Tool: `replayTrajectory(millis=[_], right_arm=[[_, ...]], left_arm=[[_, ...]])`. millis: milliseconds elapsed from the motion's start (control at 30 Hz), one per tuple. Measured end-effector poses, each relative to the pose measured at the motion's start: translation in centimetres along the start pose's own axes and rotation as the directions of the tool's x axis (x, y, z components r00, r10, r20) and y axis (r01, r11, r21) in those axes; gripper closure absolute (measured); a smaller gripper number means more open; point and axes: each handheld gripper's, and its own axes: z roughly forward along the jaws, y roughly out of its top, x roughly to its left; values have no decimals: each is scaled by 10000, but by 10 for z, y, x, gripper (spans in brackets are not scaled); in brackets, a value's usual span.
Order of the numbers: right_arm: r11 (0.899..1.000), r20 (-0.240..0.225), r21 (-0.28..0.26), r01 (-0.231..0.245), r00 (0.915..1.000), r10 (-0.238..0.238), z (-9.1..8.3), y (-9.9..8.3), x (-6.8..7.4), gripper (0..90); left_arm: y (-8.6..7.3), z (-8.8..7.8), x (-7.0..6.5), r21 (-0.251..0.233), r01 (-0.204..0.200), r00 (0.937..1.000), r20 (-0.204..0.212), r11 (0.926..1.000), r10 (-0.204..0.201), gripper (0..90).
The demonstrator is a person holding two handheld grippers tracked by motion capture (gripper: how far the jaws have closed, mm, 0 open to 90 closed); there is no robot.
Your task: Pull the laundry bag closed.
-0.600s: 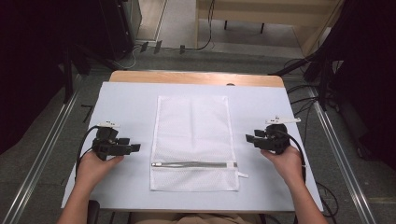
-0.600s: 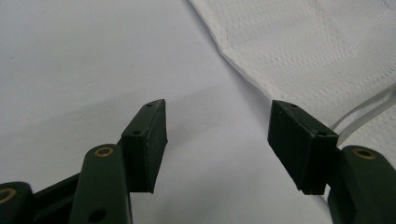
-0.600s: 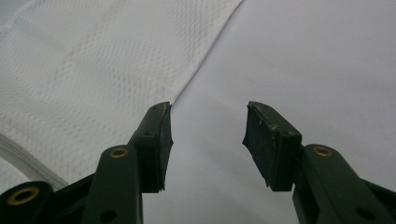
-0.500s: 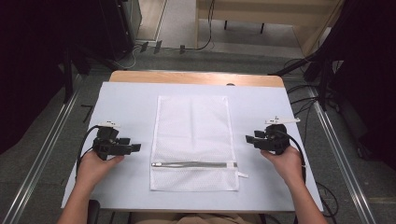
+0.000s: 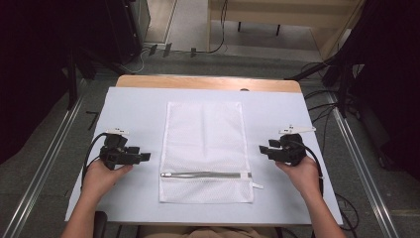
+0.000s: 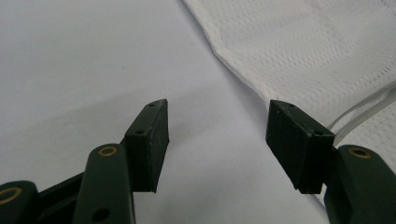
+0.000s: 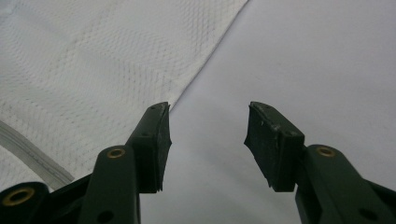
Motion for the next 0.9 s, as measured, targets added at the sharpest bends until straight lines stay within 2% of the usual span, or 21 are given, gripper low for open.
replayTrajectory(millis=[133, 233, 267, 333, 367, 633, 900], right_arm=[[9995, 21, -262, 168, 9999, -167, -3, -1, 1, 514], [9995, -185, -270, 163, 9997, -168, -2, 0, 1, 512], [9997, -285, -226, 62, 9996, -69, 0, 0, 1, 506], [9988, -552, -27, -482, 9973, 480, 2, 3, 1, 528], [9986, -649, -84, -525, 9965, 518, 2, 5, 1, 538], [9989, -702, -285, -375, 9969, 354, 1, 8, 3, 559], [9994, -662, -218, -263, 9975, 248, 1, 8, 6, 570]], left_arm=[[0, 0, -3, -54, -82, 10000, -31, 10000, 82, 399], [-1, -1, -3, -12, -143, 9999, -56, 9999, 143, 399], [-2, -1, -3, -13, -102, 9999, -51, 9999, 102, 399], [-2, -1, -3, -36, -27, 10000, -61, 10000, 27, 402], [-3, -3, -1, 25, -54, 9998, -168, 10000, 54, 410], [-5, -4, 1, -12, -10, 9998, -179, 10000, 10, 417], [-4, -3, 0, 69, -109, 9998, -135, 9999, 110, 417]])
